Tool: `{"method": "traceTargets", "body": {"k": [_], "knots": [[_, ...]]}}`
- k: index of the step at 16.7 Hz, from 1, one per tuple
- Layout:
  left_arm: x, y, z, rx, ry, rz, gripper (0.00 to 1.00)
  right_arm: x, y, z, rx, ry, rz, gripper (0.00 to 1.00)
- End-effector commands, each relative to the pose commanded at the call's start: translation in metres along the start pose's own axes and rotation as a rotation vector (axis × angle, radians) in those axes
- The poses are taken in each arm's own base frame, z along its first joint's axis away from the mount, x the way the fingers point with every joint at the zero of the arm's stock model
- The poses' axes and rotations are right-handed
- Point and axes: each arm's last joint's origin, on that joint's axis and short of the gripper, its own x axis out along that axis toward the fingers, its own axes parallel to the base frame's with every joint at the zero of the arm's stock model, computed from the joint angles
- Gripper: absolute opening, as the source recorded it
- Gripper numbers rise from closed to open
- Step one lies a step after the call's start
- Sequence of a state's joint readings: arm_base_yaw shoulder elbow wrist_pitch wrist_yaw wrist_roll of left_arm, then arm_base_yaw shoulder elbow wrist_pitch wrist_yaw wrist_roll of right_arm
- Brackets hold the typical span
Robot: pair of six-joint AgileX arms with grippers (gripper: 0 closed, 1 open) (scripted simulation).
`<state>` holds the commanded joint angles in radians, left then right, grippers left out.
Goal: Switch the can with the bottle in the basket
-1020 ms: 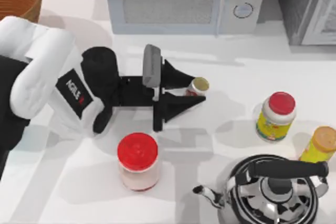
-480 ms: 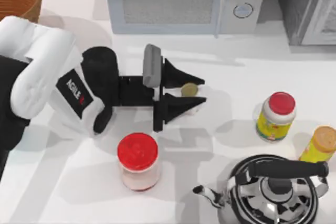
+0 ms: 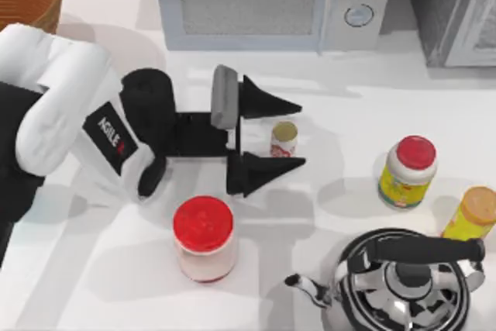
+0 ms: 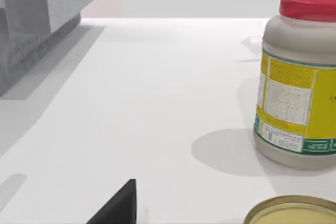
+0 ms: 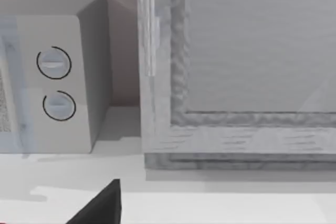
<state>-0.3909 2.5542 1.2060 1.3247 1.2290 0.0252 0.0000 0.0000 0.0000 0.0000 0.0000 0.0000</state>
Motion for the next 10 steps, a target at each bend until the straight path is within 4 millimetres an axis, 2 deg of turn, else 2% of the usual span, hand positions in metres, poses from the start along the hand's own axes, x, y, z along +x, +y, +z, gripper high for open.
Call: {"method": "traceTargets", "body": {"k": [7, 10], "knots": [[-0.004, 0.001, 0.002, -0.004, 0.001, 0.016, 1.0, 0.0, 0.0, 0.0, 0.0, 0.0, 0.0, 1.0], [-0.02, 0.004, 0.024, -0.03, 0.013, 0.118, 1.0, 0.0, 0.0, 0.0, 0.0, 0.0, 0.0, 1.0]]}}
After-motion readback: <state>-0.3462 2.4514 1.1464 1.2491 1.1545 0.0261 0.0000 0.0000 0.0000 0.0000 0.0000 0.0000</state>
